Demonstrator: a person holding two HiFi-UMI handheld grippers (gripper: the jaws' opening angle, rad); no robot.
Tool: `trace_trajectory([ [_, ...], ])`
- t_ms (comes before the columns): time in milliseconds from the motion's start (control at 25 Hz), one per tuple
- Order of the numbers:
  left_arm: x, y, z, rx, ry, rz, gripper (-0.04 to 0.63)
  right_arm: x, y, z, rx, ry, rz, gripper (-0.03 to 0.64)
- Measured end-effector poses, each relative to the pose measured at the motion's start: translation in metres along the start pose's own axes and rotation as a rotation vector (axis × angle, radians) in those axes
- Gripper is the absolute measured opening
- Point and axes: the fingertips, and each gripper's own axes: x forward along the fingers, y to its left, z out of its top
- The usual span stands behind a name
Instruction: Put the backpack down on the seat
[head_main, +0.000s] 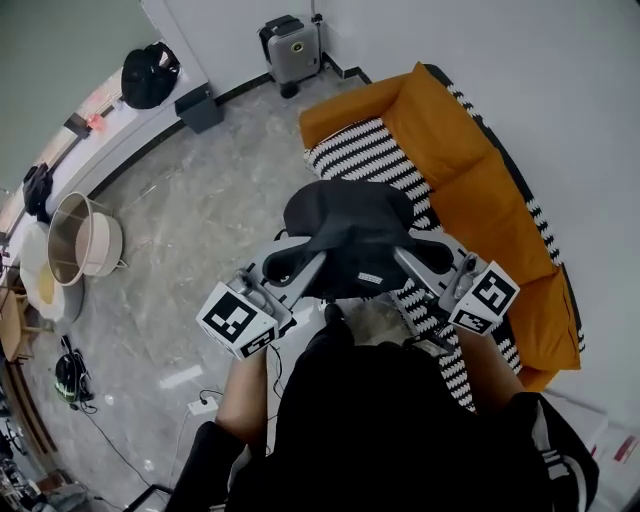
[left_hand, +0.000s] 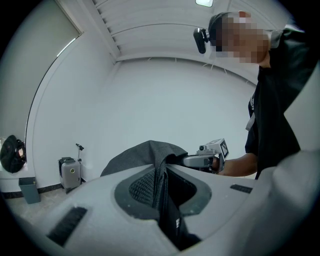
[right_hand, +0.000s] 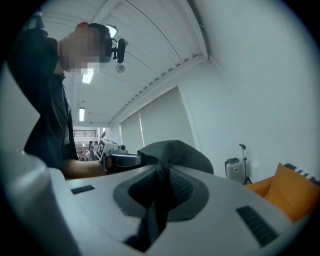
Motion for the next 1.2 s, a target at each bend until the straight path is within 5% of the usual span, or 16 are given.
trace_trajectory([
  [640, 0.036, 0.067, 0.012, 0.013, -0.001, -0.087, 0.046, 0.038, -0.054, 0.009, 0.005, -0.014, -0.087, 0.038],
  [1200, 0.101, 0.159, 0.017, -0.012, 0.066, -0.137, 0.046, 0.087, -0.151, 0.016, 0.048, -0.030, -0.138, 0.040],
])
